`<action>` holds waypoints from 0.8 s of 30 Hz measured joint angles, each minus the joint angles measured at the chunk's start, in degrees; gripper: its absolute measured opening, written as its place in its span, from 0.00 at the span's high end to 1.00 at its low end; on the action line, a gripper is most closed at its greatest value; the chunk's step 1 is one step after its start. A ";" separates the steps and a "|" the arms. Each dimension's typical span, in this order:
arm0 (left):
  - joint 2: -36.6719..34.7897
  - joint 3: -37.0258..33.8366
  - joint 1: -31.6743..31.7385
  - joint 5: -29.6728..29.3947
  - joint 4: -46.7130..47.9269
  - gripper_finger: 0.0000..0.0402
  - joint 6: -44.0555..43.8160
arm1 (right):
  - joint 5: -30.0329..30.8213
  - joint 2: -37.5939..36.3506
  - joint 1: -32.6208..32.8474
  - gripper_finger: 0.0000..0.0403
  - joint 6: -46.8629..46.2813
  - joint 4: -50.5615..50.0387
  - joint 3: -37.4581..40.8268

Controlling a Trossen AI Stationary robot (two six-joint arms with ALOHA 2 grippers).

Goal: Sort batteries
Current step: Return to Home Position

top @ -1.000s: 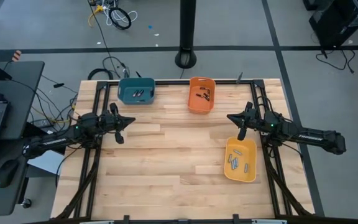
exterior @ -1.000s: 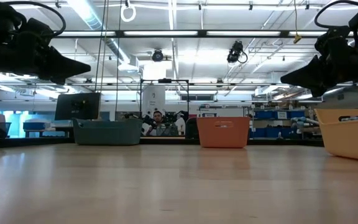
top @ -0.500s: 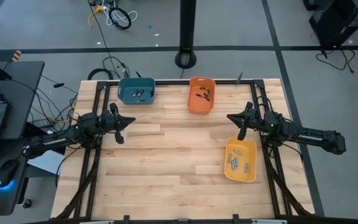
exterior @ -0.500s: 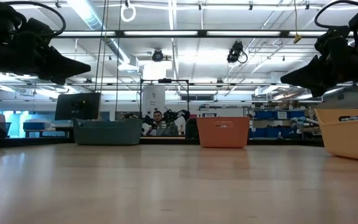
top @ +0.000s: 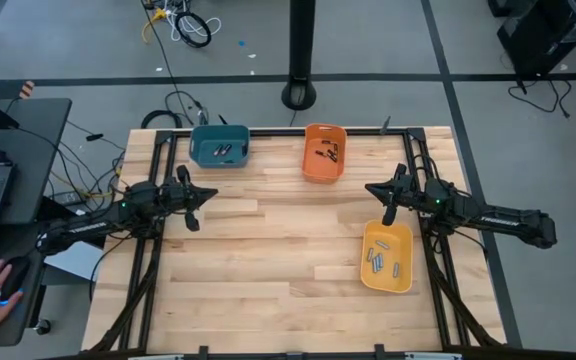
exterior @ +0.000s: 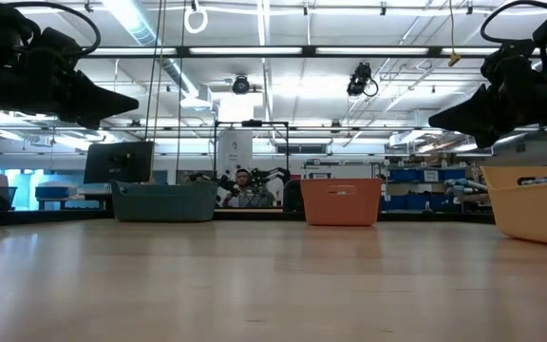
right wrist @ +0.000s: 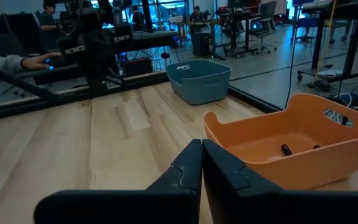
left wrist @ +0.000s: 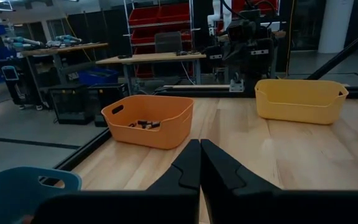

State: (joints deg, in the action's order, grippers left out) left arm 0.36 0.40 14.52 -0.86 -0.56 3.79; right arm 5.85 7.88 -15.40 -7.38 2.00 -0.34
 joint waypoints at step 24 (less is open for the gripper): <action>0.00 0.00 0.00 0.02 0.00 0.97 0.01 | 0.00 0.00 0.00 0.94 -0.01 0.00 0.00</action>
State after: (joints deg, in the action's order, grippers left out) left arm 0.36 0.40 14.52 -0.84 -0.56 3.79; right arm 5.85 7.88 -15.40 -7.39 2.00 -0.34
